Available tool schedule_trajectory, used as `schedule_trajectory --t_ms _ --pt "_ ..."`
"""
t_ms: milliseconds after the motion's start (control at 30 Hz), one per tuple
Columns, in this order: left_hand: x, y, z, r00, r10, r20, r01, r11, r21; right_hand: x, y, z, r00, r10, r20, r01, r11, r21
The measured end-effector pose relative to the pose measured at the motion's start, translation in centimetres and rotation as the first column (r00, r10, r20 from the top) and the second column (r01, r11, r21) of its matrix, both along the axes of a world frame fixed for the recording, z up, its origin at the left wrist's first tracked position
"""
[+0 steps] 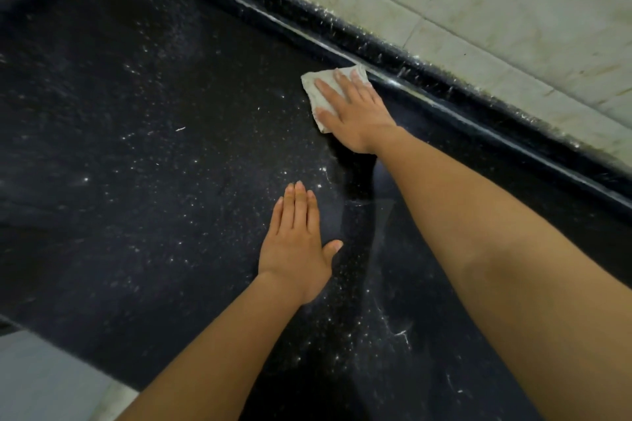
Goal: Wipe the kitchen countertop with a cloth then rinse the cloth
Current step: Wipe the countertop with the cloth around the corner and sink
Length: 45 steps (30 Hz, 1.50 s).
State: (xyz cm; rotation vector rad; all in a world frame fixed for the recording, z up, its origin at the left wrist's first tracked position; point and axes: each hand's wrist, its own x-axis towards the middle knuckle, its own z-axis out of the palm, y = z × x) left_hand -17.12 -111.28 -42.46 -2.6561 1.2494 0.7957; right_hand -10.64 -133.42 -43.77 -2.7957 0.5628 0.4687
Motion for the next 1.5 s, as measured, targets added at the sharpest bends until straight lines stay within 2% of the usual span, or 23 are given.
schedule_trajectory --t_ms 233,433,533,633,733,867,1000,1167,1267,1500 --pt "0.0 0.0 0.0 1.0 -0.009 -0.013 0.01 1.0 0.023 -9.0 -4.0 -0.1 0.961 -0.273 -0.032 0.271 0.96 -0.067" --pt "-0.1 0.1 -0.1 1.0 -0.019 -0.015 0.019 1.0 0.021 -16.9 -5.0 0.1 0.837 -0.544 -0.058 0.542 0.839 -0.058" --pt "-0.1 0.1 -0.3 1.0 -0.019 -0.02 0.019 1.0 0.008 -18.5 -3.1 0.0 0.805 -0.587 -0.086 0.586 0.809 -0.045" --pt "-0.2 0.2 -0.4 0.999 -0.017 -0.032 0.017 1.0 -0.013 -19.5 0.9 0.2 0.856 -0.51 -0.091 0.507 0.86 -0.048" --pt "-0.2 0.2 -0.5 1.0 -0.01 -0.029 0.009 1.0 -0.025 -20.7 5.7 0.5 0.933 -0.346 -0.101 0.345 0.938 -0.027" --pt "-0.2 0.2 -0.7 0.999 -0.01 -0.031 0.009 0.999 -0.034 -23.6 11.0 0.2 0.99 -0.118 -0.078 0.116 0.993 -0.033" --pt "-0.4 0.4 -0.9 1.0 -0.003 -0.009 0.002 0.997 -0.071 -26.5 13.3 0.0 0.997 0.048 -0.055 -0.05 0.998 -0.038" --pt "-0.5 0.4 -1.0 1.0 -0.009 0.012 0.01 0.997 -0.078 -26.1 10.8 0.7 0.975 0.219 -0.044 -0.218 0.976 0.029" --pt "-0.7 0.4 -1.0 1.0 -0.002 0.019 0.004 0.995 -0.102 -24.3 8.8 0.5 0.975 0.212 -0.062 -0.213 0.977 -0.013" --pt "-0.8 0.5 -1.4 0.999 0.002 0.044 0.002 0.995 -0.102 -16.7 6.1 0.5 0.998 0.052 -0.048 -0.052 0.999 -0.006"
